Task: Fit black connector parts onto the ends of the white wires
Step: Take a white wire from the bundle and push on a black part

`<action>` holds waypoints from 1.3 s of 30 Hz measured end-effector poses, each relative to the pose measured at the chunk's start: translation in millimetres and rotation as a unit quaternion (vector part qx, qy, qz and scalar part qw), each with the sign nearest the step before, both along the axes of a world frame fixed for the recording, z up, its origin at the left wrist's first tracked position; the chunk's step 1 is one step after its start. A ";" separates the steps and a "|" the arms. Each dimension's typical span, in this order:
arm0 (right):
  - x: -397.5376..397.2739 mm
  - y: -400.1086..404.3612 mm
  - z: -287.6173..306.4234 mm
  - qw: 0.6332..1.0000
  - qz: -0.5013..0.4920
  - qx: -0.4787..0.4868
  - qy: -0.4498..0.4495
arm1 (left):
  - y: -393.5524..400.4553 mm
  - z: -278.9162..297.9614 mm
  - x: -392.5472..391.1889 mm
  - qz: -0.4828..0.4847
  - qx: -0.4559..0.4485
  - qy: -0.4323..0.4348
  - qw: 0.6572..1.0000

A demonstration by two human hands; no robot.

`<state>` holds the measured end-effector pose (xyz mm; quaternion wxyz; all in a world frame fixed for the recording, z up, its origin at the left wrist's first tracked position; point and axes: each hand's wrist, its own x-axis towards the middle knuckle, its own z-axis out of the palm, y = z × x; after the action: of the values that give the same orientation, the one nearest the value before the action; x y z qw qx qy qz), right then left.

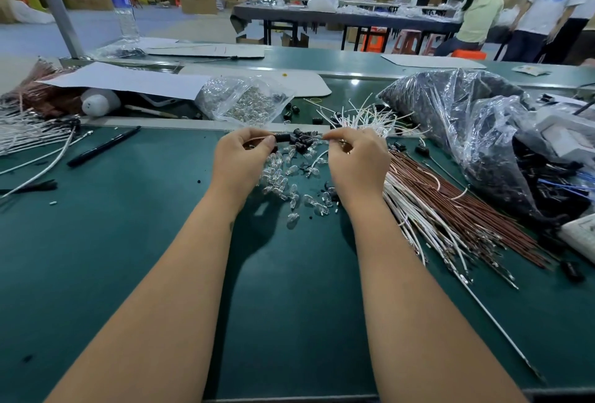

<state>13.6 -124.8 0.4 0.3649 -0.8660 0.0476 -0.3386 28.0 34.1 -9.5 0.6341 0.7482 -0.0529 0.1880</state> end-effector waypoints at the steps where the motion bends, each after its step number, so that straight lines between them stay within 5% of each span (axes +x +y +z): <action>1: -0.6 0.2 1.0 1.000 0.000 0.012 0.001 | 1.1 -0.3 0.6 0.004 -0.007 0.005 1.000; 21: -3.5 1.5 3.7 0.998 0.024 0.050 -0.027 | -2.6 1.0 -2.8 -0.019 0.005 0.005 1.000; 29: -3.9 12.4 1.7 0.996 0.080 -0.015 -0.034 | -10.0 2.0 -5.0 -0.028 0.032 0.009 0.999; 39: -5.0 21.4 -0.6 0.985 0.173 0.021 -0.017 | -12.1 4.5 -6.6 -0.030 0.038 -0.023 0.999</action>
<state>8.6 -103.4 -0.1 0.4372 -0.8474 -0.1016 -0.2836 21.4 22.0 -5.0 0.6094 0.7650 -0.0970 0.1844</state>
